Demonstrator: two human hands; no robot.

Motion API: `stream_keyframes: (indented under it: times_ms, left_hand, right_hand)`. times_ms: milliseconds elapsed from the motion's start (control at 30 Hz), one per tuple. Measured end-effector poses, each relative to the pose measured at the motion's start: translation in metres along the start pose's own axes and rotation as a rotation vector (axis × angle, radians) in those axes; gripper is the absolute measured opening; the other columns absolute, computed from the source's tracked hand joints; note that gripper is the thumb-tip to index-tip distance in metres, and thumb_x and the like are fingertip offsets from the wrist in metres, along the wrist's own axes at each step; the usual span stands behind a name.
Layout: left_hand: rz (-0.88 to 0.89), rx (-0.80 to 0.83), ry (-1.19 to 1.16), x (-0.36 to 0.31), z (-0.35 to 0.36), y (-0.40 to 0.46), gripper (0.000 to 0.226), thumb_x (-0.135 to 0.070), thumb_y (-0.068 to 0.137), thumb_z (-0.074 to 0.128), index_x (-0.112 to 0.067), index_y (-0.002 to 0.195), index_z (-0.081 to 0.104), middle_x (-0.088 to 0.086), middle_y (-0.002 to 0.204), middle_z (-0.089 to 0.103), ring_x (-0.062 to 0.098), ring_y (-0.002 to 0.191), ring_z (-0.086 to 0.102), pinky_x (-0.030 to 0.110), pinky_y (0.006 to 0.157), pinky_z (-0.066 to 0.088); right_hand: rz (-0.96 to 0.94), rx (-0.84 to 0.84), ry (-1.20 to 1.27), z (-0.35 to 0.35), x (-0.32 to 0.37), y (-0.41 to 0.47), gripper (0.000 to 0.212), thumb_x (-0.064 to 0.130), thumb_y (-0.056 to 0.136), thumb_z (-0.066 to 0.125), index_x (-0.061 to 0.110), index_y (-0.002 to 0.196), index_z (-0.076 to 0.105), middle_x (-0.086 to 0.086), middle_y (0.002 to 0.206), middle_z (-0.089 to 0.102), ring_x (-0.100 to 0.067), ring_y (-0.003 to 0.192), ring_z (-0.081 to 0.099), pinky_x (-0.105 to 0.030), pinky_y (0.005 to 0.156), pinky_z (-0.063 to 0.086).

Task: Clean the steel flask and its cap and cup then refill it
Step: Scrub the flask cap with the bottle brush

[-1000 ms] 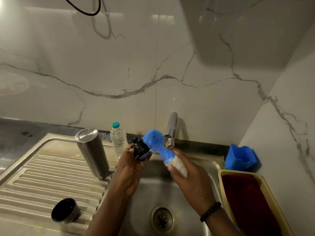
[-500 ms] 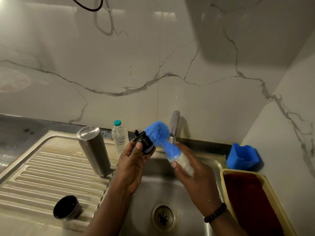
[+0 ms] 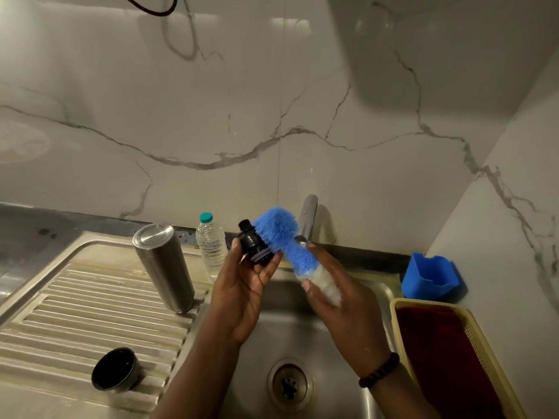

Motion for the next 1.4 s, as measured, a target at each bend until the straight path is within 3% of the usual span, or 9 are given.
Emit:
stream_keyframes:
  times_ms: [133, 300, 600, 733, 833, 933, 1100, 1267, 1400]
  left_hand:
    - [0.052, -0.041, 0.057, -0.002, -0.005, 0.003, 0.099, -0.044, 0.058, 0.095, -0.005, 0.138, 0.052, 0.018, 0.137, 0.061, 0.029, 0.127, 0.061, 0.033, 0.087, 0.059]
    - [0.088, -0.016, 0.105, -0.010, -0.007, 0.004, 0.095, -0.048, 0.045, 0.099, -0.009, 0.124, 0.063, 0.018, 0.130, 0.066, 0.027, 0.118, 0.067, 0.032, 0.082, 0.060]
    - [0.107, -0.024, -0.031, -0.010, -0.002, 0.002, 0.098, -0.046, 0.062, 0.093, -0.006, 0.140, 0.050, 0.024, 0.139, 0.058, 0.033, 0.125, 0.062, 0.036, 0.088, 0.058]
    - [0.091, -0.029, -0.027, -0.008, -0.001, 0.001, 0.064, -0.038, 0.081, 0.074, -0.008, 0.134, 0.055, 0.022, 0.139, 0.058, 0.031, 0.127, 0.059, 0.036, 0.089, 0.059]
    - [0.114, -0.060, -0.039, -0.011, -0.006, -0.001, 0.072, -0.038, 0.077, 0.080, -0.005, 0.135, 0.053, 0.023, 0.137, 0.060, 0.030, 0.120, 0.065, 0.034, 0.086, 0.059]
    - [0.126, -0.064, 0.011, -0.011, -0.005, -0.002, 0.059, -0.036, 0.088, 0.063, -0.005, 0.136, 0.053, 0.023, 0.137, 0.060, 0.031, 0.122, 0.063, 0.035, 0.087, 0.060]
    - [0.132, -0.081, -0.010, -0.017, -0.002, -0.004, 0.089, -0.041, 0.074, 0.085, -0.001, 0.142, 0.046, 0.027, 0.136, 0.059, 0.036, 0.119, 0.064, 0.038, 0.085, 0.060]
    - [0.056, -0.143, -0.021, -0.005, -0.007, -0.001, 0.051, -0.033, 0.100, 0.051, -0.005, 0.142, 0.048, 0.026, 0.137, 0.059, 0.035, 0.119, 0.064, 0.035, 0.081, 0.061]
    - [0.023, -0.140, -0.025, -0.002, -0.007, -0.004, 0.050, -0.038, 0.100, 0.047, -0.007, 0.139, 0.050, 0.024, 0.133, 0.062, 0.034, 0.113, 0.068, 0.040, 0.089, 0.060]
  right_hand:
    - [0.000, -0.039, 0.040, 0.002, -0.001, 0.001, 0.056, 0.043, 0.090, 0.062, 0.047, 0.142, 0.040, 0.019, 0.123, 0.063, 0.006, 0.107, 0.060, -0.022, 0.087, 0.054]
    - [-0.004, -0.037, 0.034, 0.005, -0.003, 0.002, 0.057, 0.048, 0.089, 0.058, 0.051, 0.141, 0.037, 0.019, 0.120, 0.064, 0.007, 0.105, 0.060, -0.022, 0.085, 0.055]
    - [-0.039, -0.092, 0.009, -0.003, 0.007, 0.001, 0.056, 0.045, 0.090, 0.059, 0.067, 0.134, 0.031, 0.041, 0.109, 0.055, 0.011, 0.099, 0.060, -0.019, 0.081, 0.055]
    - [-0.066, -0.017, -0.046, 0.003, 0.012, 0.000, 0.055, 0.047, 0.090, 0.058, 0.059, 0.139, 0.034, 0.021, 0.111, 0.064, 0.003, 0.095, 0.064, -0.025, 0.077, 0.058]
    - [-0.026, -0.054, -0.030, -0.002, 0.005, 0.003, 0.057, 0.044, 0.088, 0.061, 0.066, 0.133, 0.034, 0.021, 0.108, 0.066, 0.004, 0.092, 0.064, -0.026, 0.075, 0.058]
    - [-0.066, -0.020, -0.011, -0.001, 0.012, 0.002, 0.055, 0.046, 0.089, 0.059, 0.056, 0.138, 0.038, 0.024, 0.118, 0.063, 0.007, 0.101, 0.062, -0.023, 0.081, 0.056]
    - [-0.031, -0.080, 0.023, -0.004, 0.008, 0.003, 0.053, 0.042, 0.090, 0.060, 0.056, 0.137, 0.039, 0.024, 0.118, 0.064, 0.008, 0.100, 0.062, -0.020, 0.081, 0.056]
    - [-0.013, 0.015, -0.018, 0.008, 0.008, 0.000, 0.057, 0.038, 0.091, 0.064, 0.057, 0.138, 0.037, 0.022, 0.111, 0.064, 0.006, 0.098, 0.062, -0.023, 0.081, 0.057]
    - [-0.015, -0.017, -0.002, 0.006, 0.006, -0.001, 0.055, 0.044, 0.089, 0.062, 0.057, 0.137, 0.038, 0.028, 0.110, 0.062, 0.007, 0.098, 0.062, -0.016, 0.080, 0.053]
Point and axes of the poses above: each hand's wrist, its own y-axis towards the middle knuckle, its own z-axis out of the palm, x = y × z, the point moved 7 cm from there along y, towards the middle knuckle
